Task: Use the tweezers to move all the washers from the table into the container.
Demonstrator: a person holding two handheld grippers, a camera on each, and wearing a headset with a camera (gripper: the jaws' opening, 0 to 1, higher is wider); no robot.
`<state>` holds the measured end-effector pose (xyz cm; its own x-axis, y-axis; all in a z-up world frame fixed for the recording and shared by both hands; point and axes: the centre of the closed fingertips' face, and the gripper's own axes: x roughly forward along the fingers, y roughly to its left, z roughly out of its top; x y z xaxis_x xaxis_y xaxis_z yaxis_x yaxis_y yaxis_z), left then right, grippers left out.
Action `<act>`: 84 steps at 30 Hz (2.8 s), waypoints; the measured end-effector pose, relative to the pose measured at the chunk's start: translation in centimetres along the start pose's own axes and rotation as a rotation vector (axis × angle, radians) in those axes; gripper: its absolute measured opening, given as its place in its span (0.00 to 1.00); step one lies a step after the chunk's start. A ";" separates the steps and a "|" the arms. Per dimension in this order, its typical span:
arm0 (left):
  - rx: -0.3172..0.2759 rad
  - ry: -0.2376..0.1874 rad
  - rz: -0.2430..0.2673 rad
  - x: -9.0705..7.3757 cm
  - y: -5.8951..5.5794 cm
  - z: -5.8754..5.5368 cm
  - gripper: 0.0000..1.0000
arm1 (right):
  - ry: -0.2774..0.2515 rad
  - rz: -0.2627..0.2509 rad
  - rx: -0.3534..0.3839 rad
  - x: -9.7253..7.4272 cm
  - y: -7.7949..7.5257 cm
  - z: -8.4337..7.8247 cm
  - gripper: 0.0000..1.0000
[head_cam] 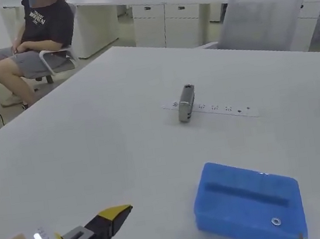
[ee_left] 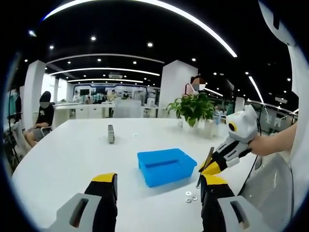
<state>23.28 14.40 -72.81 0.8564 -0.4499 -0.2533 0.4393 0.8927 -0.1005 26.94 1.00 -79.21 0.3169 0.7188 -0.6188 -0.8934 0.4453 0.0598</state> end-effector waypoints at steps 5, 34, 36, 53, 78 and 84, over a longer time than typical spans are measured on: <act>0.000 0.001 0.003 0.0 0.0 0.0 0.70 | -0.064 -0.021 0.034 -0.9 -1.6 2.4 0.03; -0.002 -0.001 0.010 0.0 0.2 0.0 0.70 | -0.066 -0.094 0.120 3.6 -8.9 4.4 0.03; -0.003 -0.001 0.011 0.0 0.2 0.0 0.70 | -0.051 -0.094 0.124 3.9 -9.2 4.0 0.03; -0.002 0.013 0.005 0.0 0.1 -0.2 0.69 | -0.019 -0.105 0.156 5.0 -10.7 2.2 0.03; -0.004 0.012 0.008 0.0 0.2 -0.2 0.69 | -0.105 -0.101 0.129 2.2 -8.5 5.1 0.03; -0.002 0.013 0.006 0.0 0.2 -0.2 0.69 | -0.134 -0.082 0.121 1.3 -7.0 6.0 0.03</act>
<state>23.32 14.53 -73.06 0.8553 -0.4443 -0.2667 0.4338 0.8954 -0.1006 35.48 2.01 -75.69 0.4338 0.7383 -0.5165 -0.8204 0.5607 0.1123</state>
